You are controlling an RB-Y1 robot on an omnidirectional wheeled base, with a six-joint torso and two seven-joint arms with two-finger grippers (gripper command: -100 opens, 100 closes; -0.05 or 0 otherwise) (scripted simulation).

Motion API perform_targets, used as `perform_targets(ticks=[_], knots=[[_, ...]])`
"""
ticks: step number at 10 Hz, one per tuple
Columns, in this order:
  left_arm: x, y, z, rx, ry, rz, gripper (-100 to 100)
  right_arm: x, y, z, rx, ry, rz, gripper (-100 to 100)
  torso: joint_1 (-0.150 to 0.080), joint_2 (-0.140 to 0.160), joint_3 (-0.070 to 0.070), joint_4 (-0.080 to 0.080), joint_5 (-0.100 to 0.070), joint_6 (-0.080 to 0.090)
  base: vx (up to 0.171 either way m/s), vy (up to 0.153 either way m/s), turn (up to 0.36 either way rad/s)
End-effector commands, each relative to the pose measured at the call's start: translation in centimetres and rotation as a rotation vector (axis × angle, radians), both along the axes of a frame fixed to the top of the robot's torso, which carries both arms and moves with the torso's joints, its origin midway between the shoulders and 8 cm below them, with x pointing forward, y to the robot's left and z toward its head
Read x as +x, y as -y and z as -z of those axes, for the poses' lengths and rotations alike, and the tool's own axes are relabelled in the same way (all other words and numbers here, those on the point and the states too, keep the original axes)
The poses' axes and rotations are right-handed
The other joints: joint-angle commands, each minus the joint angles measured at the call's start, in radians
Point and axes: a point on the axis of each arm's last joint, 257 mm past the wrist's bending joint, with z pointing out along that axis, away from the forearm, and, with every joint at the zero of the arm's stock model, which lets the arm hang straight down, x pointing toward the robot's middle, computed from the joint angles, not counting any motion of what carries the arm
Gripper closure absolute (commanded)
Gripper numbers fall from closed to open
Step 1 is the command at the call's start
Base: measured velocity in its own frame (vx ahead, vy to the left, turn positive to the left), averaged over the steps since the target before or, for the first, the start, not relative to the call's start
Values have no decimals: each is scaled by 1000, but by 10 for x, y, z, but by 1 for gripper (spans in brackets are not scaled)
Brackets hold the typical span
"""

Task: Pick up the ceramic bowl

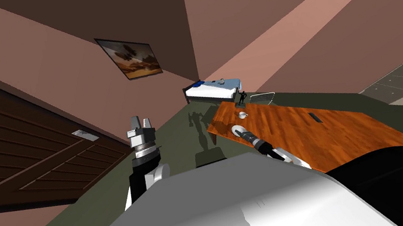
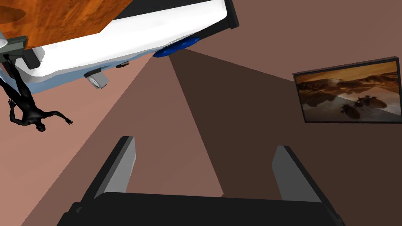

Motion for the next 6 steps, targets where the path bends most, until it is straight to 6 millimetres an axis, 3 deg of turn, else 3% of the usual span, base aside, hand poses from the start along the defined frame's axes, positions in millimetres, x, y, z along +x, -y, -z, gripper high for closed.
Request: perform_targets(ticks=[1, 3, 6], knots=[[0, 0, 0, 0, 0, 0, 0, -9, 13, 14, -45, -37, 0, -100, 0, 0, 0, 0, 0, 0, 65, 68, 55], [0, 0, 0, 0, 0, 0, 0, -31, 41, 43, -202, -113, -39, -100, 0, 1, 0, 0, 0, 0, 85, 111, 159], [0, 0, 0, 0, 0, 0, 0, -57, 70, 73, -285, -199, -36, -100, -3, -2, -1, 0, 0, 0, 105, 49, 67]])
